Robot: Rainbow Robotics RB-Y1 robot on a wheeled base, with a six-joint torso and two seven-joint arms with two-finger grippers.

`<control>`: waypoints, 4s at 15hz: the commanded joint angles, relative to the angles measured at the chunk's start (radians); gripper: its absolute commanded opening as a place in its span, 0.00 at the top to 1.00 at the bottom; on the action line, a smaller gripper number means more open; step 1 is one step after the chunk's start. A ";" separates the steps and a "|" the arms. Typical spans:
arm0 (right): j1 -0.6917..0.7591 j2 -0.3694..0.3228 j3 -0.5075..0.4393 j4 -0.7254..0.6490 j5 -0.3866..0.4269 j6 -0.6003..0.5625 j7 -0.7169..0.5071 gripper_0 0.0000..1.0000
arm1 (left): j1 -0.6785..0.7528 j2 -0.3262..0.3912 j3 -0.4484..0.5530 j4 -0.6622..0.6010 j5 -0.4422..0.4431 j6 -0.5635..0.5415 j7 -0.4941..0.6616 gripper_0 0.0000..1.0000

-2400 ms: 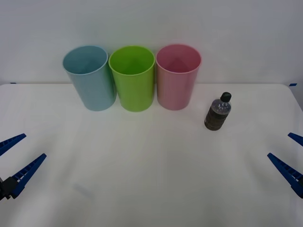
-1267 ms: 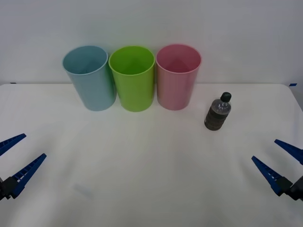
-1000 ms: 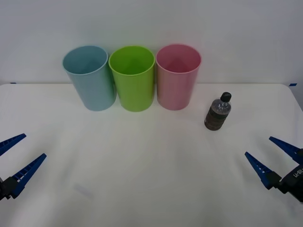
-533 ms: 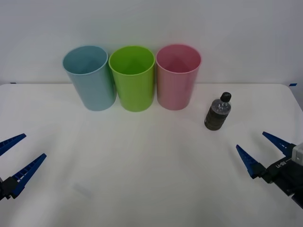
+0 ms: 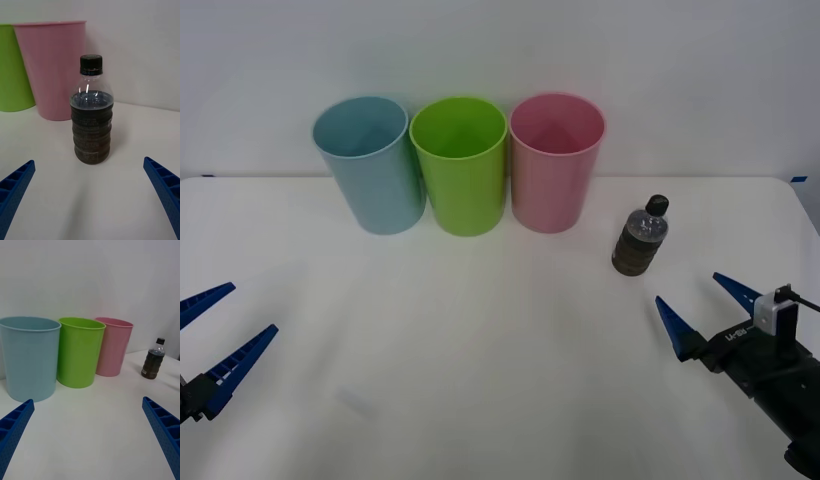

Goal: Grasp the object on the table and drop it into the matching bin: aluminum can to the light blue bin, PET bottle to the pink bin.

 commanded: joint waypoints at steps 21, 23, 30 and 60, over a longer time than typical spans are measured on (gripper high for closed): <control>-0.297 0.175 0.027 0.279 0.002 0.145 0.152 0.00 | 0.000 0.000 0.000 0.000 0.000 0.000 0.000 0.00; -0.317 0.184 0.025 0.296 0.002 0.161 0.160 0.00 | 0.000 0.000 0.000 0.000 0.000 0.000 0.000 0.00; -0.399 0.220 0.027 0.370 0.007 0.213 0.188 0.00 | 0.000 0.000 0.000 0.000 0.000 0.000 0.000 0.00; -0.432 0.240 0.038 0.391 0.013 0.227 0.201 1.00 | 0.000 0.000 0.000 0.000 0.000 0.000 0.000 0.00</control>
